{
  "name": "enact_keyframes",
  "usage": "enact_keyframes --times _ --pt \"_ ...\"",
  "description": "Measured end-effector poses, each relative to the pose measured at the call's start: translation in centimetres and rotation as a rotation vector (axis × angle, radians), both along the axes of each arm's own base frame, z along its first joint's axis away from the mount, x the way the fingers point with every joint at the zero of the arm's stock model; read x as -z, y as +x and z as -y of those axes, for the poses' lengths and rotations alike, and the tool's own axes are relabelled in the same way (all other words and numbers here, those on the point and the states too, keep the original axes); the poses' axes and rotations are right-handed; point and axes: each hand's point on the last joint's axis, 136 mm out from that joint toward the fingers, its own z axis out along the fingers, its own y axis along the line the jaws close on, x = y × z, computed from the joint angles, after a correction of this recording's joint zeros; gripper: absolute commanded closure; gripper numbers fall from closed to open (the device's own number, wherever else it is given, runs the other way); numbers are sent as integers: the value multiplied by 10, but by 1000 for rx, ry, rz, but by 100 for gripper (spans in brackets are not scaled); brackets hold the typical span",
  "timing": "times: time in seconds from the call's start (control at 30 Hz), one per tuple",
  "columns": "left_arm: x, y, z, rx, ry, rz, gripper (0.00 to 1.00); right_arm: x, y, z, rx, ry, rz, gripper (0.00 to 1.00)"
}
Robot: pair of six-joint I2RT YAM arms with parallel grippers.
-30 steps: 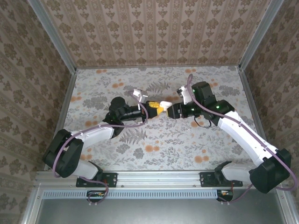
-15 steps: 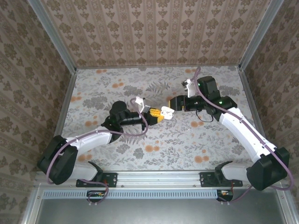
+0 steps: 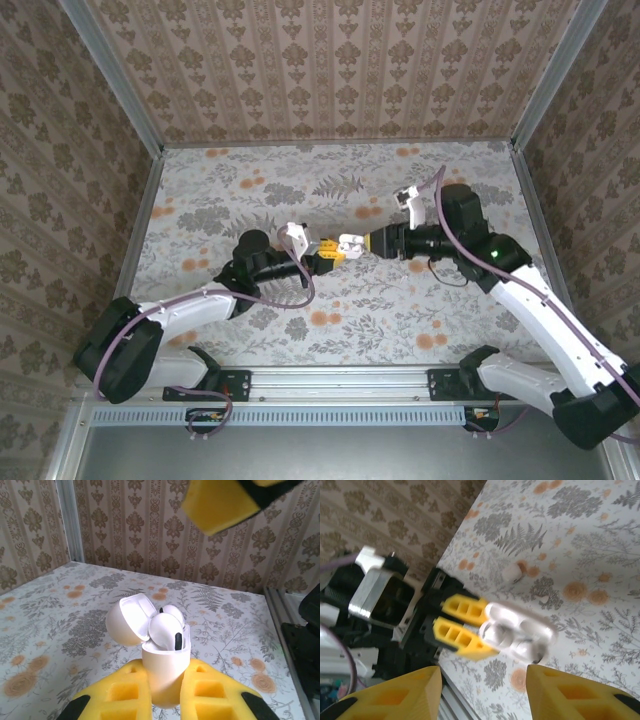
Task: Insert the wireless bluetooth earbuds into the charging case
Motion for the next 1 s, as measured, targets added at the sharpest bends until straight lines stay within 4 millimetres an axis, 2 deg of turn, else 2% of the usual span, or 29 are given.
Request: enact_keyframes --times 0.13,0.23,0.37,0.47,0.7,0.87,1.0 --pt "1 -3 0 -5 0 56 100 18 -14 -8 -33 -68 -9 57" --pt "4 -7 0 3 5 94 100 34 -10 -6 -10 -115 -37 61" --pt "0 -12 -3 -8 -2 166 100 38 -4 1 40 -141 -33 63" --pt "-12 -20 -3 -3 -18 248 100 30 -2 10 79 -118 -9 64" --pt "-48 -33 -8 2 -43 457 100 -14 5 34 176 28 87 66" --pt "-79 -39 -11 -4 -65 591 100 -24 1 28 141 76 92 68" --pt "-88 -43 -14 -7 -63 647 100 -25 2 20 108 102 73 70"
